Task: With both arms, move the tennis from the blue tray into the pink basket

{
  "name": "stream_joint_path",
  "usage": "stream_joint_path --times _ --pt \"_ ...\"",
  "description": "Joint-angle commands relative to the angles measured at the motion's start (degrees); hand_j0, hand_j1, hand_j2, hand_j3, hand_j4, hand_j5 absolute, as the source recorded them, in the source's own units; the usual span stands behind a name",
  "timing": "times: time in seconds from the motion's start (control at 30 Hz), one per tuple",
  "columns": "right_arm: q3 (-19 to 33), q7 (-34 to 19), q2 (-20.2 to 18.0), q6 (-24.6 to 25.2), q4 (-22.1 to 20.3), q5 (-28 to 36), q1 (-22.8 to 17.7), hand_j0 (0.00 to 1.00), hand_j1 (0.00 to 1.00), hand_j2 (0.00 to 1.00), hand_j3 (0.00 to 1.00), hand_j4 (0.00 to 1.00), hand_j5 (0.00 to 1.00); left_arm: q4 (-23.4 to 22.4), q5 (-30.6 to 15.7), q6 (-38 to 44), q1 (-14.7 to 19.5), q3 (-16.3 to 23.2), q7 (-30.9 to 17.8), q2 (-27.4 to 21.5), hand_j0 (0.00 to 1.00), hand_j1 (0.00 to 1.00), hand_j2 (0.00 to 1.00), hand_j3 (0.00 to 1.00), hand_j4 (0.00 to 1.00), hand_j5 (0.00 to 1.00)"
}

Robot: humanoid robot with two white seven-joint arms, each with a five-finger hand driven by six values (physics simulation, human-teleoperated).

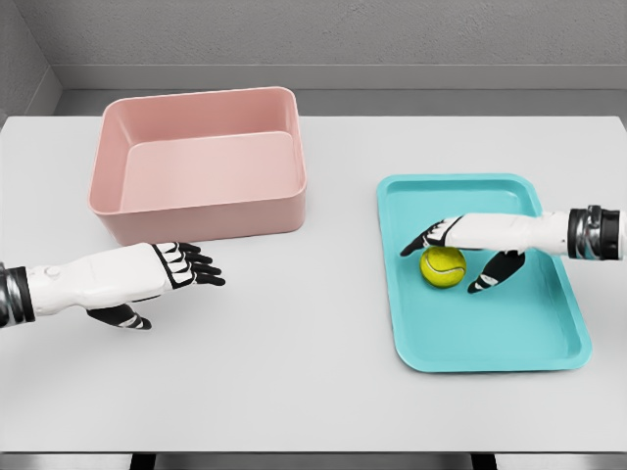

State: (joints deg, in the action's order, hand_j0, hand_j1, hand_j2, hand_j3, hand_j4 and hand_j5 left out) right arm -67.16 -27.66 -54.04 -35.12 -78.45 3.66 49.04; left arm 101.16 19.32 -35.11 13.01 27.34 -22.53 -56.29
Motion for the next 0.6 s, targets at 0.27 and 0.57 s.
stream_joint_path --times 0.27,0.57 --pt "-0.78 -0.29 1.21 0.12 1.37 0.30 0.00 0.80 0.80 0.80 0.80 0.80 0.80 0.01 -0.34 0.11 -0.09 -0.01 0.03 -0.23 1.00 1.00 1.00 1.00 1.00 1.00" --pt "-0.69 -0.29 1.21 0.12 2.42 -1.11 0.09 0.66 0.66 0.66 0.66 0.66 0.66 0.01 -0.34 0.11 -0.09 -0.01 0.03 -0.40 1.00 1.00 1.00 1.00 1.00 1.00"
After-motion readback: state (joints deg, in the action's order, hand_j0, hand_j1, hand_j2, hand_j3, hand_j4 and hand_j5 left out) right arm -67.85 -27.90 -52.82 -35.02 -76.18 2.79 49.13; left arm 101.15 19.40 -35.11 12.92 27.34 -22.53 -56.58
